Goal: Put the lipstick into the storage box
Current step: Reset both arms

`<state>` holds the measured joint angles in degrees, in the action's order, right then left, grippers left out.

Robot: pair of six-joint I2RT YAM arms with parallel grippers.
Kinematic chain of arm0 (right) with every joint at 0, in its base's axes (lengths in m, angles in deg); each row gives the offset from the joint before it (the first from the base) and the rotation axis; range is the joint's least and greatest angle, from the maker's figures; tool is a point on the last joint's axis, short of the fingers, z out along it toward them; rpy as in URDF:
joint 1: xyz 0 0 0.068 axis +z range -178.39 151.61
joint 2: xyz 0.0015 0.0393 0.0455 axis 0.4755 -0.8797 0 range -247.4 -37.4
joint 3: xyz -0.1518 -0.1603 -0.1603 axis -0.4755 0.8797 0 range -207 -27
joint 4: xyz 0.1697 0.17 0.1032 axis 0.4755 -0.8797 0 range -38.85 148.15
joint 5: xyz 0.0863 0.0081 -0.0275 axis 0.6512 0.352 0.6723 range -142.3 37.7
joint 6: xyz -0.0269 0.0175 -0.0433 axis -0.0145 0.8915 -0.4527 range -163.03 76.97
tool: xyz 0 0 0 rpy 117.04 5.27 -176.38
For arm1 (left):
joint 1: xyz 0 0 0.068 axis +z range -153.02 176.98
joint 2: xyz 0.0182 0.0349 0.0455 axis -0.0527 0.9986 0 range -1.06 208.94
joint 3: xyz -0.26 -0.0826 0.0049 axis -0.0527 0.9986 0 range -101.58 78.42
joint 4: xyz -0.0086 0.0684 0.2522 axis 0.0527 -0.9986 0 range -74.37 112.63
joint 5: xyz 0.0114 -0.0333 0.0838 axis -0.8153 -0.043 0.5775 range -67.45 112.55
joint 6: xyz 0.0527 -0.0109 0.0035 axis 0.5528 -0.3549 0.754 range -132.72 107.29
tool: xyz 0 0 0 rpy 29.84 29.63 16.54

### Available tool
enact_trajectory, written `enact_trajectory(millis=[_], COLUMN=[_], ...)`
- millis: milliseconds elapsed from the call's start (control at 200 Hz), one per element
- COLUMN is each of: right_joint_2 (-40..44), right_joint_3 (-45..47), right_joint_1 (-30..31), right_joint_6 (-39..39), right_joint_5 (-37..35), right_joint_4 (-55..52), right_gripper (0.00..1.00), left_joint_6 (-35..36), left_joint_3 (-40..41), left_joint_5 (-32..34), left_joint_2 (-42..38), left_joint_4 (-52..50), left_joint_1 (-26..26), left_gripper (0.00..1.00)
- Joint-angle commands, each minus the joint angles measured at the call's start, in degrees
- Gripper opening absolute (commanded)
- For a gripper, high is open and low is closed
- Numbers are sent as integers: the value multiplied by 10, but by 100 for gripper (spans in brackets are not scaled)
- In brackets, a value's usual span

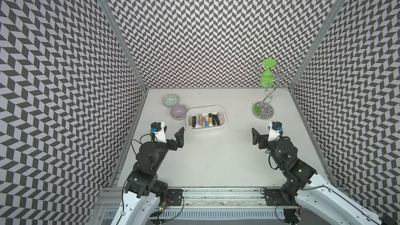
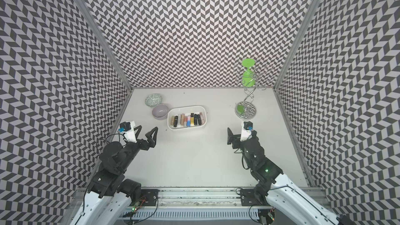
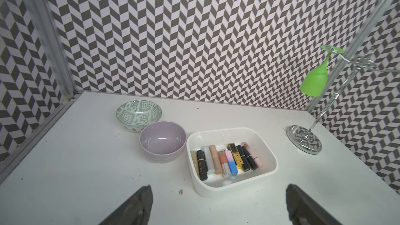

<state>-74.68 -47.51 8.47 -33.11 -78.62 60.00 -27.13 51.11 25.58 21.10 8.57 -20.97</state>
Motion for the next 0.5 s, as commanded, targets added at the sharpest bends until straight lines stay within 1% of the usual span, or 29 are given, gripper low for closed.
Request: enact_trajectory(millis=[0,85,120,195,235,335,406,496], right_joint_2=[-65,-136,-163,-210,-230,-257,-272,-294], right_joint_3=[25,40,41,-2,-18,-23,-21,-31], right_joint_1=[-28,-60,-77,-108,-122,-153,-182,-224], right_joint_6=[-43,-51,-54,-47,-46,-48,-42,-44], right_joint_5=[-17,-3,9,29,30,36,53,71], right_joint_4=[145,223,248,210,209,247,273,283], right_gripper=[95,95,95,95,95,95,95,95], left_joint_6=[11,21,29,48,51,62,55,68], left_joint_3=[24,49,61,84,92,106,123,150], left_joint_5=[72,117,126,128,129,119,136,149], left_joint_2=[28,44,70,96,116,169,199,237], left_joint_4=[60,103,127,176,204,291,351,434], left_joint_1=[1,5,8,17,24,47,55,66], left_gripper=[99,99,99,99,99,99,99,99])
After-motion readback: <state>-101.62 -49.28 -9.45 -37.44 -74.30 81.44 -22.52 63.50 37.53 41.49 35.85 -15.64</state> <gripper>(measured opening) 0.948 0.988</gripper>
